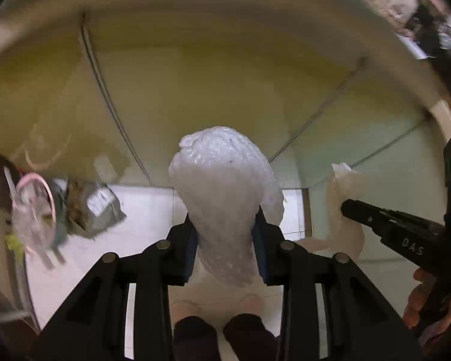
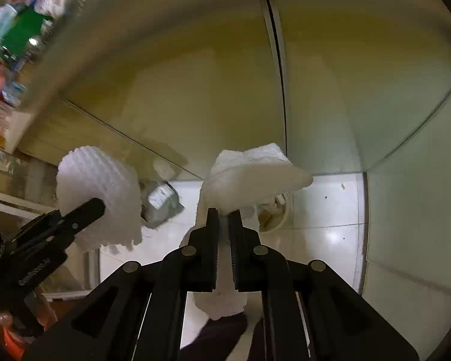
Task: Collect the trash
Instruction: 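Carry the foam net and tissue down over the white floor bowl, then open the right tool dropping the tissue while the left tool drops the foam net, then raise both open tools back toward the counter, then grasp the orange peel with the left tool while the right tool grasps the green labeled bottle, then carry the orange peel and green bottle down over the floor bowl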
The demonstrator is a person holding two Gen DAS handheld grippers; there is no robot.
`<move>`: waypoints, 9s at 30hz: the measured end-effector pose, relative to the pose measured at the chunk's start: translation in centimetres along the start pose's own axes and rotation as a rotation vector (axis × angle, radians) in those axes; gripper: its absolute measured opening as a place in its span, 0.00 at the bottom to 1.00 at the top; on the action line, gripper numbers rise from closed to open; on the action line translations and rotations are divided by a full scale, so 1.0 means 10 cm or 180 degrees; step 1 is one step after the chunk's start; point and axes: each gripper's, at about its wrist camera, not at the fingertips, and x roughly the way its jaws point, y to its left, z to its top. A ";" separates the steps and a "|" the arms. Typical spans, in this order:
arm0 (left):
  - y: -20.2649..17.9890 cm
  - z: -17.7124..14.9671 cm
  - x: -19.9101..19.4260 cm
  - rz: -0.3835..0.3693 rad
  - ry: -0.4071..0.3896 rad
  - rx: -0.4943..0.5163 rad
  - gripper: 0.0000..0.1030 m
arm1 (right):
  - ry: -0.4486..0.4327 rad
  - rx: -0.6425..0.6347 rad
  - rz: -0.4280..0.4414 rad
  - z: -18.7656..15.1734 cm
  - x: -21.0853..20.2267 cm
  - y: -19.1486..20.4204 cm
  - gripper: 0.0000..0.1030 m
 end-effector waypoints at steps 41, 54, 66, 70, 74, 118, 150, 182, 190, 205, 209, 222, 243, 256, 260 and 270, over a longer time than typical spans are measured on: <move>0.02 -0.43 2.92 -0.0250 0.0649 -0.0031 0.54 | -0.0063 0.0019 -0.0062 0.05 1.71 -0.85 0.43; -0.07 -0.17 1.42 -0.0083 0.0327 0.0154 0.58 | -0.0294 -0.0016 -0.0069 0.15 0.50 -0.28 0.45; -0.24 0.46 -1.28 -0.0138 -0.0462 0.0320 0.58 | -0.0840 -0.0218 -0.0045 0.29 -1.56 0.71 0.45; -0.29 0.58 -2.07 -0.0159 -0.0779 0.0430 0.58 | -0.1126 -0.0324 -0.0149 0.26 -2.22 1.03 0.45; -0.34 0.66 -2.76 -0.0174 -0.1075 0.0547 0.58 | -0.1452 -0.0392 -0.0257 0.21 -2.82 1.36 0.45; -1.03 3.18 -2.95 0.0561 -0.1773 0.0009 0.97 | -0.1683 -0.0823 0.0094 2.82 -3.05 0.75 0.85; 0.07 5.19 -0.67 -0.0086 -0.0539 0.0441 0.97 | -0.0456 0.0106 -0.0383 4.18 -0.58 0.89 0.61; -0.68 4.75 -0.77 -0.0295 -0.0678 0.0548 0.02 | -0.1156 0.0130 -0.0295 3.64 -1.83 0.36 0.61; -0.84 4.13 -1.46 -0.0097 -0.1072 0.0195 0.02 | -0.1280 -0.0300 -0.0073 3.31 -2.28 0.33 0.61; -1.01 2.91 -2.49 0.0152 -0.1424 0.0087 0.02 | -0.1392 -0.0678 0.0232 2.49 -2.78 0.56 0.61; -0.92 2.61 -2.60 0.0079 -0.1411 0.0158 0.02 | -0.1412 -0.0642 0.0198 2.19 -2.80 0.70 0.61; -0.57 1.53 -2.81 -0.0050 -0.1222 0.0676 0.02 | -0.1439 -0.0273 0.0045 1.03 -2.65 1.10 0.61; -0.42 0.17 -2.00 -0.0014 -0.0306 0.0630 0.02 | -0.0770 -0.0107 -0.0244 -0.04 -2.07 0.97 0.61; -0.36 -0.14 -0.21 0.0132 -0.0028 0.0401 0.02 | -0.0191 -0.0092 -0.0298 -0.11 -0.42 0.02 0.61; -0.29 -0.23 0.47 0.0141 0.0038 0.0368 0.02 | -0.0128 -0.0139 -0.0265 -0.13 0.20 -0.22 0.61; -0.10 -0.40 1.98 0.0051 0.0082 0.0363 0.02 | -0.0065 -0.0188 -0.0150 -0.21 1.54 -0.63 0.61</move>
